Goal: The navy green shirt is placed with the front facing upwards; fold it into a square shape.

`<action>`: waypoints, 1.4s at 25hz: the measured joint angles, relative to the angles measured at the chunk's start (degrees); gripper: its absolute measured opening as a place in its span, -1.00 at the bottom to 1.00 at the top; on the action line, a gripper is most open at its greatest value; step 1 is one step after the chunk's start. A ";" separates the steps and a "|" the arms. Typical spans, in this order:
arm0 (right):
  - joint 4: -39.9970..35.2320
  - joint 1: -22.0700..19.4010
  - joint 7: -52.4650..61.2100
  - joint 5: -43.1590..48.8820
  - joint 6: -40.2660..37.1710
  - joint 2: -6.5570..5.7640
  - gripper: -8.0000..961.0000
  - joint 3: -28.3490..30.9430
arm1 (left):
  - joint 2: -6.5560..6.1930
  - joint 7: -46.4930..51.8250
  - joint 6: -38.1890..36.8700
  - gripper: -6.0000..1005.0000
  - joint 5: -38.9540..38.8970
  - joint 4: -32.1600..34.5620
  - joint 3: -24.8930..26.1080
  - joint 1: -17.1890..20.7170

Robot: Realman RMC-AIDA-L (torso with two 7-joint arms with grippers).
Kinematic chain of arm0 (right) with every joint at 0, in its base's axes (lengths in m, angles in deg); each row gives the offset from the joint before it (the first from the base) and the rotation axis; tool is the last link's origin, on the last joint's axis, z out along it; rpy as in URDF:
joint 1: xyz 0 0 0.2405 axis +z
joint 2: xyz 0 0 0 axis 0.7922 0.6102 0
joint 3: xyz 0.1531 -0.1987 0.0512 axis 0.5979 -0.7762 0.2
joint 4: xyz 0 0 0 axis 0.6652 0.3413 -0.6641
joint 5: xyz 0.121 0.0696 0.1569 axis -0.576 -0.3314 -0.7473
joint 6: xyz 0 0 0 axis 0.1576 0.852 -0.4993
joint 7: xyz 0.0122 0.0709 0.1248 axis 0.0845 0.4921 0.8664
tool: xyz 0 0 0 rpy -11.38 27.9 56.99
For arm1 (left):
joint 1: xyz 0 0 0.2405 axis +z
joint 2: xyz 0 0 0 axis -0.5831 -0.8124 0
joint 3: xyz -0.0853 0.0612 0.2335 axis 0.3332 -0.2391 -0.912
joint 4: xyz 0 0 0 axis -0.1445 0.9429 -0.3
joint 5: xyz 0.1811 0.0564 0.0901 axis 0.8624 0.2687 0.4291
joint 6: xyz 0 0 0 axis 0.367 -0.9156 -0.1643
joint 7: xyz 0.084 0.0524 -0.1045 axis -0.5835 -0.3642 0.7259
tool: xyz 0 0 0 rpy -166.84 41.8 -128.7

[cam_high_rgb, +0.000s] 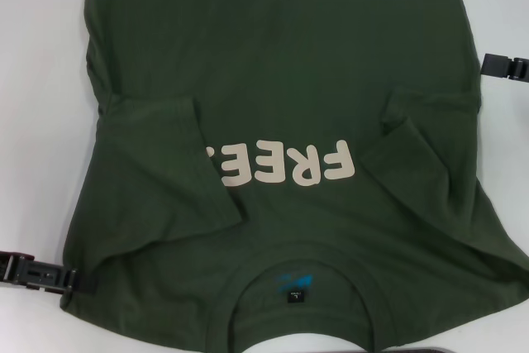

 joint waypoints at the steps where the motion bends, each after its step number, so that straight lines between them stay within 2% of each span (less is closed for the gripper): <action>1: 0.00 -0.04 0.00 0.00 0.00 0.00 0.46 0.00 | 0.09 -0.01 0.00 0.79 0.02 0.00 -0.02 -0.03; 9: 0.00 -0.08 0.00 0.00 0.00 0.00 0.46 -0.01 | 0.36 -0.11 0.01 0.79 0.06 0.00 -0.05 -0.40; 21: 0.01 0.13 0.00 0.00 0.00 0.01 0.46 0.00 | -0.96 0.50 -0.77 0.79 0.44 -1.24 0.03 -0.42; 35: 0.24 0.13 0.00 0.00 0.09 0.01 0.46 0.00 | -0.89 0.40 -0.57 0.79 1.65 -0.87 0.30 0.01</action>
